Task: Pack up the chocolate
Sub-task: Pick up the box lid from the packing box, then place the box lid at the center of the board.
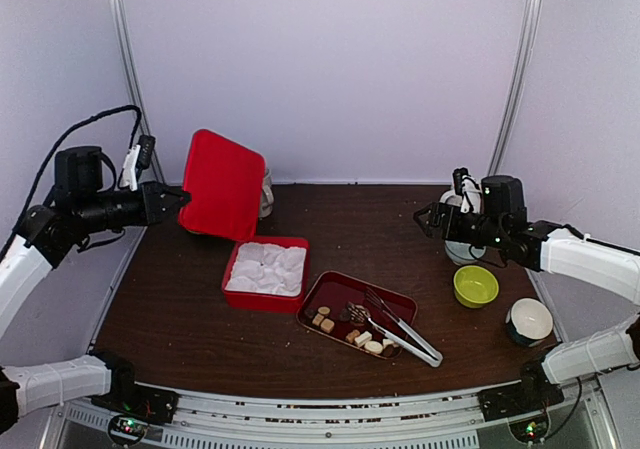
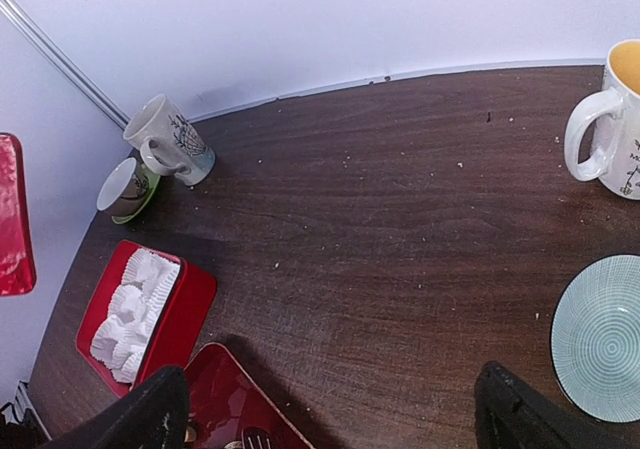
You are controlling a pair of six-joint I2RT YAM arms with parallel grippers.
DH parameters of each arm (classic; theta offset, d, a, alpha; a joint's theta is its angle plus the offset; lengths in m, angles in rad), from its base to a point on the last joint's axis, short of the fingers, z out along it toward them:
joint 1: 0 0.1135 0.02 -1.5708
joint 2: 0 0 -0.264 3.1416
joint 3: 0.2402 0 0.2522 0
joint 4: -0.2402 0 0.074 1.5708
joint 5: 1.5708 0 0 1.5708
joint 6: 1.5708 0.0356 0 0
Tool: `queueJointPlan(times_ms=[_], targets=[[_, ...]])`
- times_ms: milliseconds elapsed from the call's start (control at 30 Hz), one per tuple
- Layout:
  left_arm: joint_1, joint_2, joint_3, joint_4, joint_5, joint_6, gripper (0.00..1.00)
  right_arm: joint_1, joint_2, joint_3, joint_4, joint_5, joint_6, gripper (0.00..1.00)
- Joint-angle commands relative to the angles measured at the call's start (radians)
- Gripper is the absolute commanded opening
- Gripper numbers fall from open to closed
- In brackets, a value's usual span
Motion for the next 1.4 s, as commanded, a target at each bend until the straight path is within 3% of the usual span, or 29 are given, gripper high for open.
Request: queueJointPlan(times_ms=[0,233,400,567,833,1367], targets=[[0.000,0.007,0.073,-0.274,-0.451,0.119,0.00,0.009,-0.015,0.032,-0.001,0.015,-0.015,1.00],[-0.016,0.124,0.052,-0.361,-0.660,0.113,0.00,0.009,-0.006,0.034,0.004,0.011,-0.014,1.00],[-0.112,0.232,0.026,-0.367,-0.899,0.090,0.00,0.009,-0.005,0.035,-0.001,0.015,-0.020,1.00],[-0.184,0.363,0.031,-0.390,-1.016,0.049,0.00,0.009,-0.008,0.033,-0.008,0.023,-0.022,1.00],[-0.221,0.467,0.020,-0.337,-0.971,0.008,0.00,0.009,-0.004,0.029,-0.004,0.024,-0.022,1.00],[-0.225,0.508,-0.050,-0.170,-0.740,-0.021,0.00,0.009,-0.007,0.022,-0.002,0.025,-0.025,1.00]])
